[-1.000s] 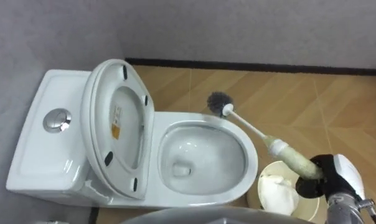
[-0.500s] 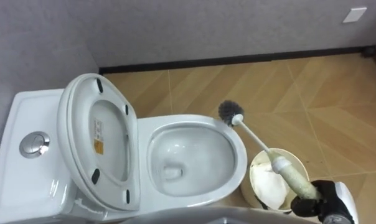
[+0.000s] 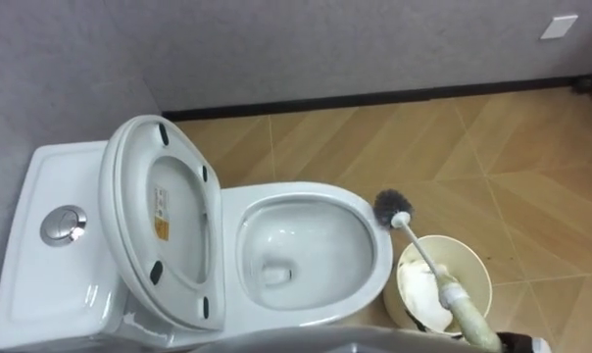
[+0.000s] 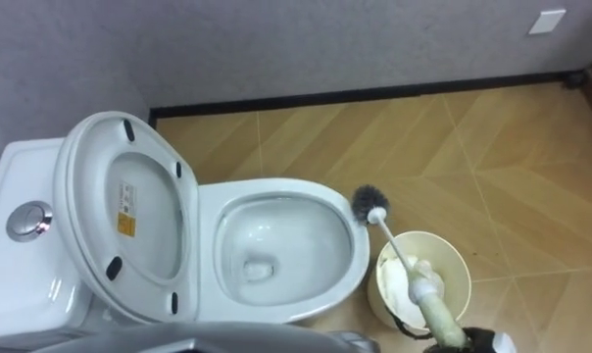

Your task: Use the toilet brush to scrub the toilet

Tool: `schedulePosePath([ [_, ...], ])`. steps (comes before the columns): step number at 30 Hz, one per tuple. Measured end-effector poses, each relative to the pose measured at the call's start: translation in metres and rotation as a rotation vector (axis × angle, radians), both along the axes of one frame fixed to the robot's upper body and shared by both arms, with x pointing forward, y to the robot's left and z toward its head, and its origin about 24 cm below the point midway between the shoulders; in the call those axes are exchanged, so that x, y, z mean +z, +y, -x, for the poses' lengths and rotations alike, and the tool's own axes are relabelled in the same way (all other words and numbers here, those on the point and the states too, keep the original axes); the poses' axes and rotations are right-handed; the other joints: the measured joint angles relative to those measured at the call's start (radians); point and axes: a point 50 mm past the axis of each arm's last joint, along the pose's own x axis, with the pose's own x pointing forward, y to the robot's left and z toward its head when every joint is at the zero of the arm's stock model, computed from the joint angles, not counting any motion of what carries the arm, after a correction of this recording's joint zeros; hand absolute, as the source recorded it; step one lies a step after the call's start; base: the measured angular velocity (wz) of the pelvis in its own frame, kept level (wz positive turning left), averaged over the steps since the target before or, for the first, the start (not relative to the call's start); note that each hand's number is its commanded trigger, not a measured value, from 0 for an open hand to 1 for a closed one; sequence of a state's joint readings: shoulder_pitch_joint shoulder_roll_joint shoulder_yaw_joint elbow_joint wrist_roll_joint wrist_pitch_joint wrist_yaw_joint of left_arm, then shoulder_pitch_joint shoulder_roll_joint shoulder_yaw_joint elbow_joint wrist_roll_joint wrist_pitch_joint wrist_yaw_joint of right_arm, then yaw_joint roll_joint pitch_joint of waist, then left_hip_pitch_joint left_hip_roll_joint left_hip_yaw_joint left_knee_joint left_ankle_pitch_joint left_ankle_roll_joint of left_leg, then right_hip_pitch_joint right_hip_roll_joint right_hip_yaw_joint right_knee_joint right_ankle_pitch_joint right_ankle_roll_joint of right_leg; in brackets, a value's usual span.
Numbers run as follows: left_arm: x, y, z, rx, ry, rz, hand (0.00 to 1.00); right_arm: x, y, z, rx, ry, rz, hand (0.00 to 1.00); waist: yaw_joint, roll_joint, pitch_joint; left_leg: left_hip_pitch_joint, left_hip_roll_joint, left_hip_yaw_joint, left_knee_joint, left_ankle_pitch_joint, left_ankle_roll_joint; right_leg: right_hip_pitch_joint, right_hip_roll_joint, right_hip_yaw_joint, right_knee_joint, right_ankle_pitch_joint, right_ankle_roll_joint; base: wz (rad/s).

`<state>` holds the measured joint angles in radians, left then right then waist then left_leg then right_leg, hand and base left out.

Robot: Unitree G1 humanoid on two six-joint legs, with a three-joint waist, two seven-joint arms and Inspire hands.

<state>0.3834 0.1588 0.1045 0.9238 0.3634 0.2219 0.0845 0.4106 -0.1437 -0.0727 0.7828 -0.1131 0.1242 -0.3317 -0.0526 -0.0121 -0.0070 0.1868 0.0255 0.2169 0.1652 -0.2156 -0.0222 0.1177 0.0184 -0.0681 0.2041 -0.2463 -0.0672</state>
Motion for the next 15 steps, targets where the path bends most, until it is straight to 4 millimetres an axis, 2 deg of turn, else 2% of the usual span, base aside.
schedulePosePath([
  [8,-0.002,-0.008,0.006,0.031,0.019,0.007,0.00,-0.010,0.004,0.025,-0.233,0.048,-0.090,0.00,-0.009,0.002,0.0004,0.001,0.000,-0.009,-0.001,0.000,0.000,0.007,0.000,-0.010,-0.005,0.000,0.000,0.04],
  [15,-0.003,-0.011,0.013,0.040,0.042,0.014,0.00,-0.017,0.011,0.043,-0.289,0.148,-0.150,0.00,-0.021,0.000,0.0003,0.013,-0.001,-0.029,-0.001,0.000,0.000,0.030,-0.001,-0.020,-0.019,0.001,-0.001,0.05],
])
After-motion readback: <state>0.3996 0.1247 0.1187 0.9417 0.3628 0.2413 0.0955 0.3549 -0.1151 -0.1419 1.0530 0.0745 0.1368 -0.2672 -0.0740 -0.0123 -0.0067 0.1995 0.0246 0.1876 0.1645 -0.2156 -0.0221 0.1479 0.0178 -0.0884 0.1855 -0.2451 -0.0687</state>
